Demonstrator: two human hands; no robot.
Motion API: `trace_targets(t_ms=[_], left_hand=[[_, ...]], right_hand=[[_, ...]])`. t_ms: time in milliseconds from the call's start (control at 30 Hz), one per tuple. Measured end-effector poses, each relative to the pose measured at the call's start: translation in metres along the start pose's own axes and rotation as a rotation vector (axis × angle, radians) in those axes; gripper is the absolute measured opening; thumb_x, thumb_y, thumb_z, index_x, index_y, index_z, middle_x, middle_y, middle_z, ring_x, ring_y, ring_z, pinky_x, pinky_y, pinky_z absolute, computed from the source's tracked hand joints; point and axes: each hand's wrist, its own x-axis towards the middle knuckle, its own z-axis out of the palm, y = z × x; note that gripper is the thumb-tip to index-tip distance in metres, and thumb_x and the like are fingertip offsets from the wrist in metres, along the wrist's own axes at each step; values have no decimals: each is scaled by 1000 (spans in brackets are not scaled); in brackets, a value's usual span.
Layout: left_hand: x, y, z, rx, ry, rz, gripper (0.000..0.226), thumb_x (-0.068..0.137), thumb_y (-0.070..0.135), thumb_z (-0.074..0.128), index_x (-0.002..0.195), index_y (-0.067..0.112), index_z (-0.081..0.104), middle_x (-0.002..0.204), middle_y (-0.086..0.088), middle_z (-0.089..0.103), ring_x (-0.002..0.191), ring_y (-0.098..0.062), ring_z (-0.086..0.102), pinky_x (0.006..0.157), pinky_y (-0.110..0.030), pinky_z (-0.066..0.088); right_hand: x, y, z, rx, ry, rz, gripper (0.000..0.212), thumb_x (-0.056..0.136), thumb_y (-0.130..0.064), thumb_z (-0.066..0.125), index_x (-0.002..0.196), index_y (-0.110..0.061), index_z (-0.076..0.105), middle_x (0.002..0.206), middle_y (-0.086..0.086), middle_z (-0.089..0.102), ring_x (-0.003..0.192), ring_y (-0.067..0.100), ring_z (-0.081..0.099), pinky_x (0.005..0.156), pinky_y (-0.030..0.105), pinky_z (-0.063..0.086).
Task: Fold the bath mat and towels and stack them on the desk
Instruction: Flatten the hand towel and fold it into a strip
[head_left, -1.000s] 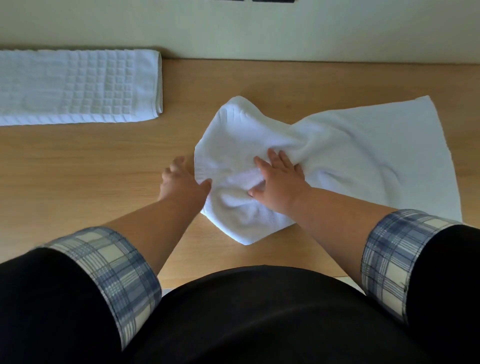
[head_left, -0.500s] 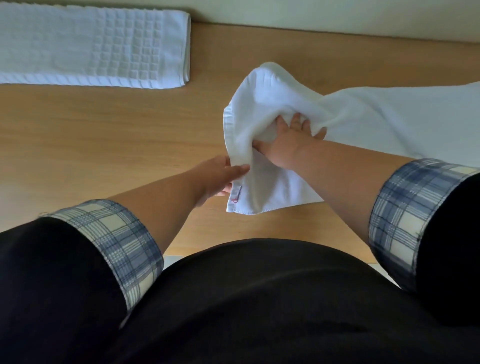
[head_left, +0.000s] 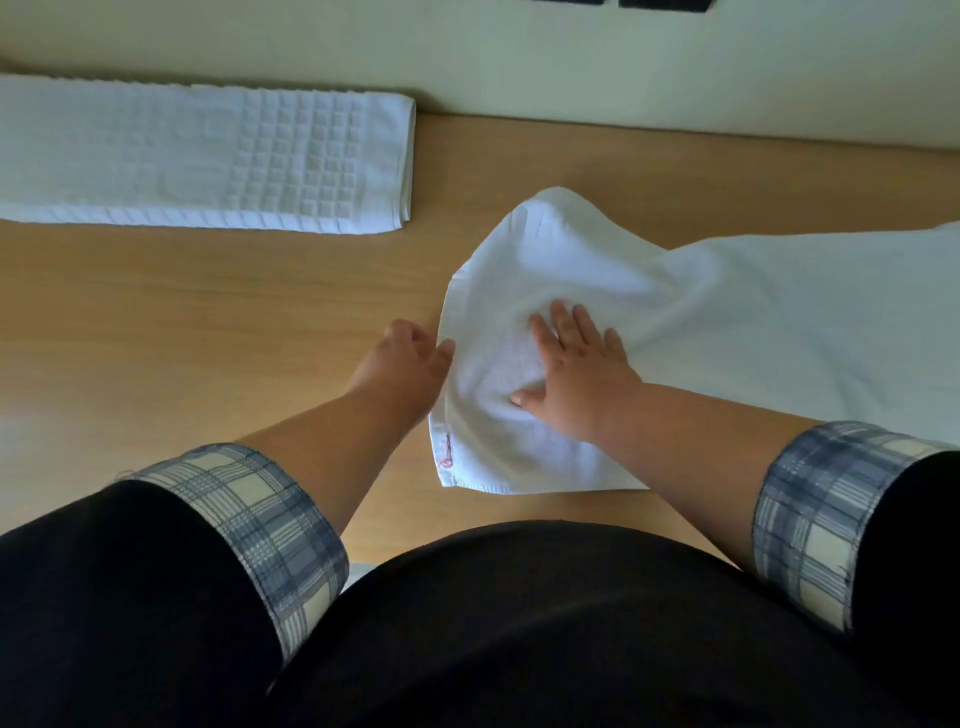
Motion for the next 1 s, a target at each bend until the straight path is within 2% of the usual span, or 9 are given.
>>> trace_targets(t_ms=[200,367,500,567,667,733,833,900,1000], left_hand=[[68,64,1,-303,31,-13,42,86,60,51,119,34,46,90,13,56,76,-9,58,55,-26,41],[116,110,2,-625,-118,34,20,90,37,59,109,34,66,103,-4,70,92,-23,69,81,-46,59],[120,111,-8,-361,64,212,41,91,21,44,120,42,64,99,13,67,60,3,61,54,-18,51],[116,99,-9,-228,137,275,48,94,15,39,132,37,57,125,7,61,86,-1,64,70,-21,54],[108,85,-7,-85,147,264,55,94,4,39,142,28,49,146,1,45,121,-20,53,91,-31,49],[102,82,-2,-63,120,226,64,90,0,39,147,28,40,152,4,34,130,-18,44,90,-27,43],[92,89,0,-70,104,243,74,86,2,39,153,31,26,160,9,18,143,-17,24,109,-35,35],[89,96,-4,-73,139,283,72,88,11,43,154,31,24,162,8,13,145,-17,22,112,-36,31],[87,107,-13,-108,259,392,57,94,22,46,149,31,36,158,8,22,129,-2,35,101,-24,34]], right_hand=[[2,12,-10,-19,6,-73,88,92,-63,46,158,-27,1,166,3,-12,152,25,-8,120,47,13],[8,17,-16,13,27,-74,83,88,-62,53,156,-32,16,164,1,6,148,25,7,113,47,24],[9,19,-22,62,129,-93,62,89,-57,56,142,-29,44,148,-2,34,134,27,32,104,44,34],[11,19,-25,86,169,-86,52,91,-54,55,135,-28,51,142,-3,39,131,26,35,103,41,32],[13,19,-24,91,186,-53,52,93,-50,55,140,-30,46,152,-1,30,143,28,24,114,43,20],[13,19,-21,117,108,-31,61,95,-50,53,149,-32,32,163,1,12,151,26,6,120,49,9],[12,21,-17,102,35,-37,71,96,-51,49,156,-34,14,167,0,-6,152,23,-9,122,51,1],[11,23,-16,77,13,-51,76,96,-55,47,157,-35,6,166,1,-12,152,24,-13,121,52,-1],[12,26,-14,60,17,-66,80,93,-59,49,156,-36,6,166,1,-12,152,25,-11,121,53,2]])
